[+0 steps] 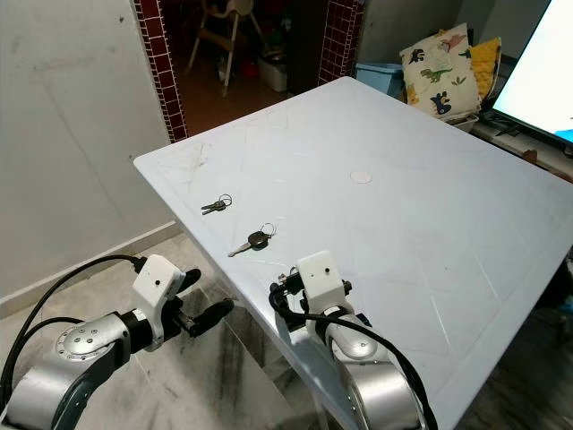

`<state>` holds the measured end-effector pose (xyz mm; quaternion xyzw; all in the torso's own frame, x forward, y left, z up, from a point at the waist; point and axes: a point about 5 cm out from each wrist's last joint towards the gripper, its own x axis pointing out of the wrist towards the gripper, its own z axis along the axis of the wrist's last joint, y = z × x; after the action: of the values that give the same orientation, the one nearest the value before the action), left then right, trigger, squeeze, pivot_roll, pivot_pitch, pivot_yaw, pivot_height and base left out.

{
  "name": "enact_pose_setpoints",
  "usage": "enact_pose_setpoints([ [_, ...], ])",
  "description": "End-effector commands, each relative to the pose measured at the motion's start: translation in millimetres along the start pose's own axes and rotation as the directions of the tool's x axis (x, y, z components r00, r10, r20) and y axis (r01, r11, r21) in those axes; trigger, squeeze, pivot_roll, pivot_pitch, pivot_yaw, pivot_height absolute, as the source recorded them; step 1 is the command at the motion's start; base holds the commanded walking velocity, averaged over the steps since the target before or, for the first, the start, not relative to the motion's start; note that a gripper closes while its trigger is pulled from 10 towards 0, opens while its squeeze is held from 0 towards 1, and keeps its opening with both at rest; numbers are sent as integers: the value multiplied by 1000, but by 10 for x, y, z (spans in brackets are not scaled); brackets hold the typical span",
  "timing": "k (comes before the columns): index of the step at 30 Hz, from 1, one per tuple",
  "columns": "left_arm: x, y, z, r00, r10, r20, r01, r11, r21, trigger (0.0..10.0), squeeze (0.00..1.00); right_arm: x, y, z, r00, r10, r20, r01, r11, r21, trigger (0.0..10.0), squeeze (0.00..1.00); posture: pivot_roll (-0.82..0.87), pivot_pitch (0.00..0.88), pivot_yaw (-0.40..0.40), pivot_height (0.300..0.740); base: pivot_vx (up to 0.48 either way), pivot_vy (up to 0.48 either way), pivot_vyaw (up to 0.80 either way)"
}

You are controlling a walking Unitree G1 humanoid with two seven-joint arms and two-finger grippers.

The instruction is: Hang keys on a hook

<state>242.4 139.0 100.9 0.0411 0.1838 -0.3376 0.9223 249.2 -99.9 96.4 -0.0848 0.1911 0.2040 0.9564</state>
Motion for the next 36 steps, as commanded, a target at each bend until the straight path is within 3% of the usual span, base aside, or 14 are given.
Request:
enact_pose_setpoints([
  [1,4,13,63,1000,-6,11,5,1000,15,10000,0,7,0,-48,999,7,-33,-7,1000,-17,10000,0,159,74,-41,740,0,0,0],
  [3,4,8,83,1000,-7,18,6,1000,14,10000,0,8,-29,-78,999,-6,-48,4,999,-40,9451,0,159,76,-42,740,0,0,0],
  [4,6,2,91,1000,-7,22,7,1000,14,10000,0,14,-44,-95,998,-11,-56,8,999,-54,7569,0,159,77,-42,740,0,0,0],
  [6,7,-5,93,1000,-8,24,7,1000,14,10000,0,19,-45,-110,998,-10,-60,7,998,-58,7020,0,158,78,-43,740,0,0,0],
  [7,6,-9,93,1000,-8,23,8,1000,14,10000,0,20,-43,-119,998,-12,-64,8,998,-63,5804,0,159,78,-43,740,0,0,0],
  [8,6,-19,91,1000,-12,24,12,1000,12,10000,0,25,-37,-137,998,-16,-66,12,998,-66,7020,0,158,78,-43,740,0,0,0],
  [9,6,-19,91,1000,-12,24,12,1000,12,10000,0,25,-37,-137,998,-16,-66,12,998,-66,7020,0,158,78,-43,740,0,0,0],
  [10,12,-31,92,1000,-16,23,16,1000,12,10000,0,32,-25,-166,997,-17,-74,12,998,-64,8314,0,157,79,-43,740,0,0,0],
  [12,15,-38,93,1000,-18,24,18,1000,12,10000,0,34,-22,-180,997,-21,-78,16,998,-62,8314,0,157,80,-43,740,0,0,0],
  [13,24,-51,100,999,-26,26,25,1000,13,10000,0,36,-17,-182,997,-21,-78,17,998,-55,10000,0,156,81,-42,740,0,0,0],
  [26,102,-138,168,996,-62,61,59,997,52,10000,0,100,-23,-75,999,-36,-32,38,997,60,10000,0,149,71,-43,740,0,0,0],
  [36,112,-148,165,996,-66,62,63,996,57,10000,0,147,9,-36,999,-39,-12,40,996,74,10000,0,148,69,-40,740,0,0,0],
])
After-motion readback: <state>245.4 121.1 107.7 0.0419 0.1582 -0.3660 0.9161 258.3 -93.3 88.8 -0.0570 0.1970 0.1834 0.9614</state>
